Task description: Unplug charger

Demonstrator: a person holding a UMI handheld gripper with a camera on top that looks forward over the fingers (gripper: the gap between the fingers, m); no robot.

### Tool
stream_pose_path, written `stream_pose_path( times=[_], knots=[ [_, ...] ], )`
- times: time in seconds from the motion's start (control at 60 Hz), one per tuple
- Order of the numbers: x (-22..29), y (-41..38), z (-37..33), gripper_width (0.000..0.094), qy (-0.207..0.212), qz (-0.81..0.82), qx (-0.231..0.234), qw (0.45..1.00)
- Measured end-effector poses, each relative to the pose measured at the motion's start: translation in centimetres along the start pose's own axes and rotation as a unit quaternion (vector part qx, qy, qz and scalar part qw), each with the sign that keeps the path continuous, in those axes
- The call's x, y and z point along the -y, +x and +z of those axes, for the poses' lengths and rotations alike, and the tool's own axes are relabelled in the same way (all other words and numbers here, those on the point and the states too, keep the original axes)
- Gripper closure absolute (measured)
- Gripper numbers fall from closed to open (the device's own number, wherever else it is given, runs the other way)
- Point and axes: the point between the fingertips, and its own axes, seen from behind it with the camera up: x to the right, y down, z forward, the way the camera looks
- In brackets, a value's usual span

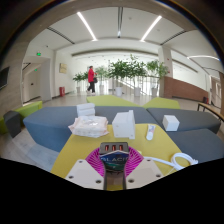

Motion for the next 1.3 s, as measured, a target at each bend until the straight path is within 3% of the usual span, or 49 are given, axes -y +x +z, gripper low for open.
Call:
stream_pose_path(
  times=[0.217,0.333,0.417,0.5,0.583,0.683,0.783,0.967,1.033,1.183,1.217,1.267,1.3],
  knots=[
    [0.9,0.0,-1.4,0.0777,-0.024,0.011,-0.005,1.000],
    [10.7,1.0,-5.4,0.0779,0.081,-0.016,-0.019,0.996],
    [16.0,2.6,-8.0,0.0778,0.118,-0.004,-0.026,0.993],
    [17.7,5.1,-10.1,0.0774,0.128,-0.008,-0.042,0.991],
    [15.2,8.7,-10.4,0.0758,0.095,-0.015,-0.067,0.993],
    [6.6,11.4,-9.2,0.0735,-0.011,-0.010,-0.079,0.997],
    [-0.9,12.9,-7.9,0.0722,-0.078,-0.006,-0.080,0.994],
    [-7.4,12.5,-5.7,0.0688,-0.149,-0.021,-0.055,0.987],
    [-7.6,12.5,-5.3,0.0643,-0.143,-0.034,-0.055,0.988],
    [-7.3,11.9,-5.5,0.0541,-0.172,-0.029,-0.043,0.984],
    [-7.0,11.6,-5.8,0.0432,-0.173,-0.022,-0.037,0.984],
    [-6.2,11.3,-6.6,0.0167,-0.169,-0.017,-0.032,0.985],
    [-5.5,11.1,-7.2,0.0074,-0.163,-0.019,-0.029,0.986]
  ],
)
